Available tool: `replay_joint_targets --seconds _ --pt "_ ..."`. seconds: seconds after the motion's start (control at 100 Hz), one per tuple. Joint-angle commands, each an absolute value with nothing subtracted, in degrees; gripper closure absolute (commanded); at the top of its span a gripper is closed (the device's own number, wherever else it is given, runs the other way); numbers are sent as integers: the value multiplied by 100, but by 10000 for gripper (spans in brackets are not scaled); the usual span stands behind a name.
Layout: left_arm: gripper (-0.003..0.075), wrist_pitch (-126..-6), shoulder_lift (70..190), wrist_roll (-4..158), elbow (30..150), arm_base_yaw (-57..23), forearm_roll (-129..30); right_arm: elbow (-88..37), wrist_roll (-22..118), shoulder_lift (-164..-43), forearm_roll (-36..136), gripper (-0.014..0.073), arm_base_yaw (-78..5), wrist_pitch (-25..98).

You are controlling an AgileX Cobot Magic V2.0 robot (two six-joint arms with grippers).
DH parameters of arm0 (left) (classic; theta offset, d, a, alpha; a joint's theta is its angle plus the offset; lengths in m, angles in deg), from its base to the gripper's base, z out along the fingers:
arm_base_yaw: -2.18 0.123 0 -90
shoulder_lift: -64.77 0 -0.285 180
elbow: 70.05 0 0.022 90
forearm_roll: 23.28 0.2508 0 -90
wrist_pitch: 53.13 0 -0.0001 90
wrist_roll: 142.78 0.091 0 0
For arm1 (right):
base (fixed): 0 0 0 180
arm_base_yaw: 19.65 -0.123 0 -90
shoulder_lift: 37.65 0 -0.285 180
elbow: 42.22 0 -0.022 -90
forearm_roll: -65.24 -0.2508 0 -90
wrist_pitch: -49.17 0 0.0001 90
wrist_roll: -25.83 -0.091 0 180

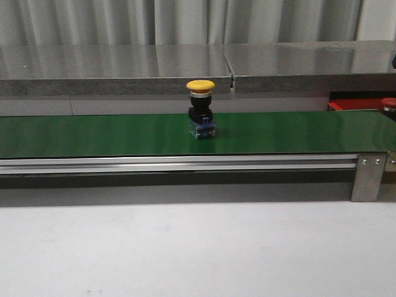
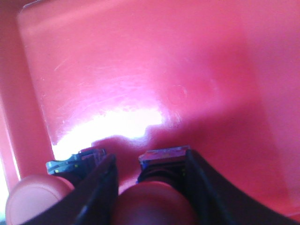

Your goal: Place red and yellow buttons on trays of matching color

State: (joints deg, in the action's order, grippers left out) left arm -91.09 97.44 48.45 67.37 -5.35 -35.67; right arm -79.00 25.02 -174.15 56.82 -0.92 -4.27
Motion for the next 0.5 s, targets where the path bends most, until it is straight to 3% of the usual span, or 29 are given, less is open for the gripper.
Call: replay_joint_targets --seconds 0.0,0.07,0.49 --pt "739 -8736 9772 4794 6873 -582 -3671 -8118 2517 -17042 5609 117 -62 -300" --pt "739 -8736 9772 4794 6873 -582 -3671 -8118 2517 -17042 5615 74 -62 -274" --pt "739 -8736 9772 4794 6873 -582 -3671 -8112 2522 -16726 5904 75 -62 -244"
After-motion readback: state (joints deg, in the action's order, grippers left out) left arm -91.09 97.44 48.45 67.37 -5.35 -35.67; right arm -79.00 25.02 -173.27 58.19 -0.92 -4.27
